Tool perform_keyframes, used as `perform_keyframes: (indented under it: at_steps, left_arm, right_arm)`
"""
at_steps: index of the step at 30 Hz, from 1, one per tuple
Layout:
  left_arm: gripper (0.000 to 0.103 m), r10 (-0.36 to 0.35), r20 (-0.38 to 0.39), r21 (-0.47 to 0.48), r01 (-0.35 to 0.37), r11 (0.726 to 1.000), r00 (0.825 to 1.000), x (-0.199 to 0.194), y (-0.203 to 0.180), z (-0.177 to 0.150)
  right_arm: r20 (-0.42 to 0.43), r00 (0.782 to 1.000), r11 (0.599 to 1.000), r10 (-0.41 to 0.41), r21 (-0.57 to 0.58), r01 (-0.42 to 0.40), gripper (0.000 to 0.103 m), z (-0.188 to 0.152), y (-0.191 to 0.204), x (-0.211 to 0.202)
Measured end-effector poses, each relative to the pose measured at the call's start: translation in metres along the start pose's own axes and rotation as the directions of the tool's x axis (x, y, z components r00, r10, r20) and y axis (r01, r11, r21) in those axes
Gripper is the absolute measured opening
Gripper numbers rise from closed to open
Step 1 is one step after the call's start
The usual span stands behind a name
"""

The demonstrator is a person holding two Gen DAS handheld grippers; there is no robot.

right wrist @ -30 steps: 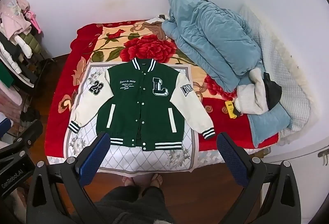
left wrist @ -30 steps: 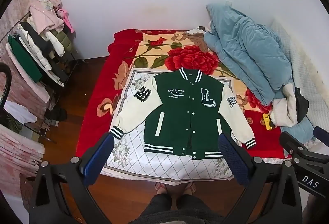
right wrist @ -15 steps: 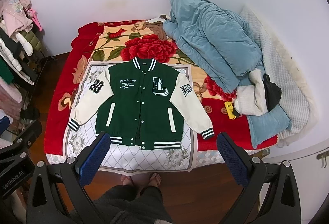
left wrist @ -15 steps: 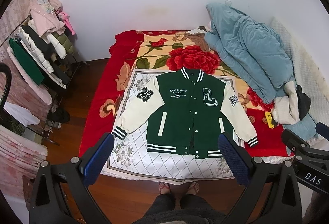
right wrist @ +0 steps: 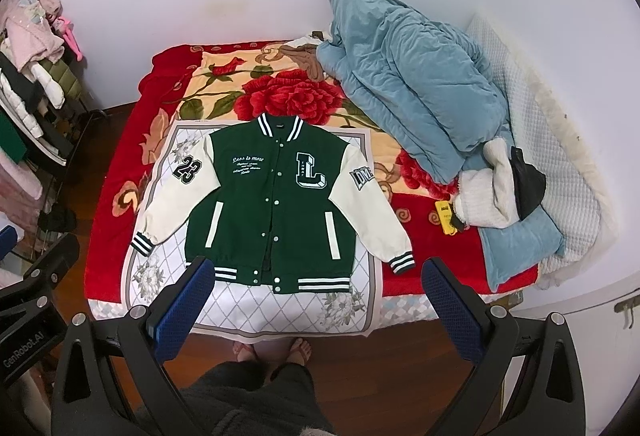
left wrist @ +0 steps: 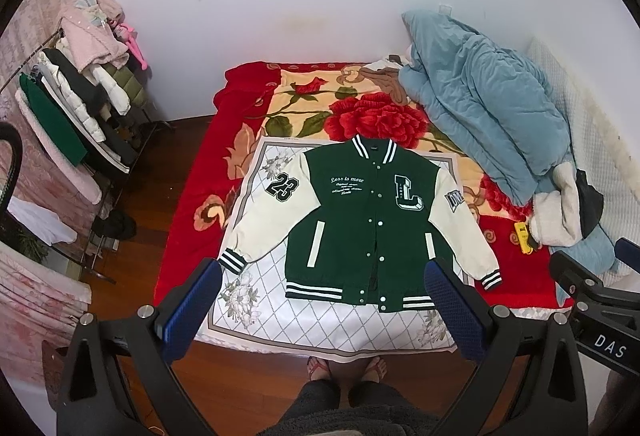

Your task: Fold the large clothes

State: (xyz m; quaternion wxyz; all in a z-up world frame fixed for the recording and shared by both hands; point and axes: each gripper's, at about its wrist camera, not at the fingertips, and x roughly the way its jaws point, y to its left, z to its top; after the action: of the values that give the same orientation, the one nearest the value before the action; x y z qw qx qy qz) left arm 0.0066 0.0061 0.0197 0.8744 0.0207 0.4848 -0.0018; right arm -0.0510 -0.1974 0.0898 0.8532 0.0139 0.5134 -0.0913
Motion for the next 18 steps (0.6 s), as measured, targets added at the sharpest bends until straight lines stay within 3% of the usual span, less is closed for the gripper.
perform_keyframes:
  at_steps: [18]
  left_arm:
    - [0.103, 0.000, -0.003, -0.003, 0.000, 1.000, 1.000, -0.004, 0.000, 0.005]
  right_arm:
    - [-0.002, 1.000, 1.000, 0.000, -0.003, 0.000, 0.103, 0.011, 0.003, -0.004]
